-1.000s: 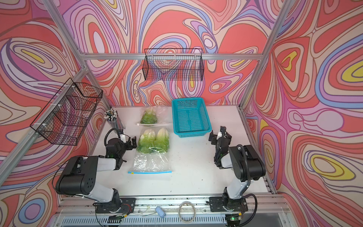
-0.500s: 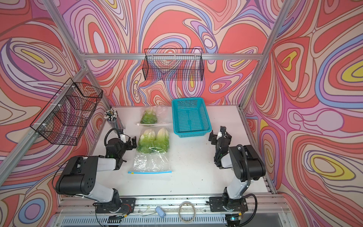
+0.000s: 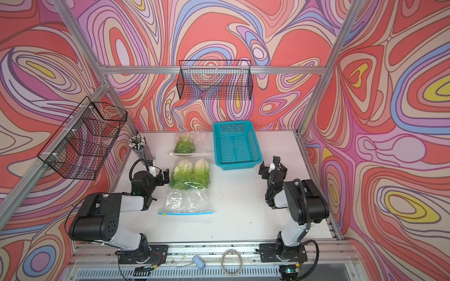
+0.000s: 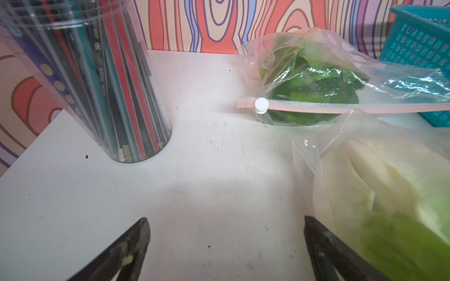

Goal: Open the zip-top bag and take out the chinese cabbages
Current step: Pick up the zipper food storage bag at the center of the board.

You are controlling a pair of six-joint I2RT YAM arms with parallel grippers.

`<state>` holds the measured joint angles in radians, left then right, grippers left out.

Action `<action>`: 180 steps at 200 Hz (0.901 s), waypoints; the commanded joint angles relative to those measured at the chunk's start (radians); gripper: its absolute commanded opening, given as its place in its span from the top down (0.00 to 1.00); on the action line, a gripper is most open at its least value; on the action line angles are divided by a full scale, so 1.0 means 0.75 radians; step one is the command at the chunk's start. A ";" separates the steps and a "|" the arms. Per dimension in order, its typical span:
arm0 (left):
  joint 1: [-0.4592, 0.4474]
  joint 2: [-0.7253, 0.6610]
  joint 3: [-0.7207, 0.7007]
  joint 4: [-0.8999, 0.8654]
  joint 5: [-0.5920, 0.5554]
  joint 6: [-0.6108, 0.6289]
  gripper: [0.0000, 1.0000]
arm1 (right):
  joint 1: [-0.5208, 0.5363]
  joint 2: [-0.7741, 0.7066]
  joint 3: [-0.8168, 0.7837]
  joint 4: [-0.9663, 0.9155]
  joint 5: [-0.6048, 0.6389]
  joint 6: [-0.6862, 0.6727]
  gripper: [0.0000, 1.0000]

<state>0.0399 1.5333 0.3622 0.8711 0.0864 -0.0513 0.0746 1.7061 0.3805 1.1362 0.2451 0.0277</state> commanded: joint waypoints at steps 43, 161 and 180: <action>-0.004 -0.016 0.022 -0.003 -0.051 0.003 0.04 | -0.001 0.004 -0.002 0.027 0.006 -0.008 0.04; -0.040 -0.609 0.427 -1.012 -0.067 -0.177 0.22 | 0.054 -0.397 0.290 -0.727 0.184 0.023 0.10; -0.060 -0.663 0.580 -1.268 -0.045 -0.218 0.24 | 0.136 -0.430 0.421 -0.950 0.254 -0.011 0.13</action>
<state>0.0124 1.0893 0.6743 0.2371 0.0257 -0.1532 0.1112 1.4250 0.5903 0.6926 0.3534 0.0414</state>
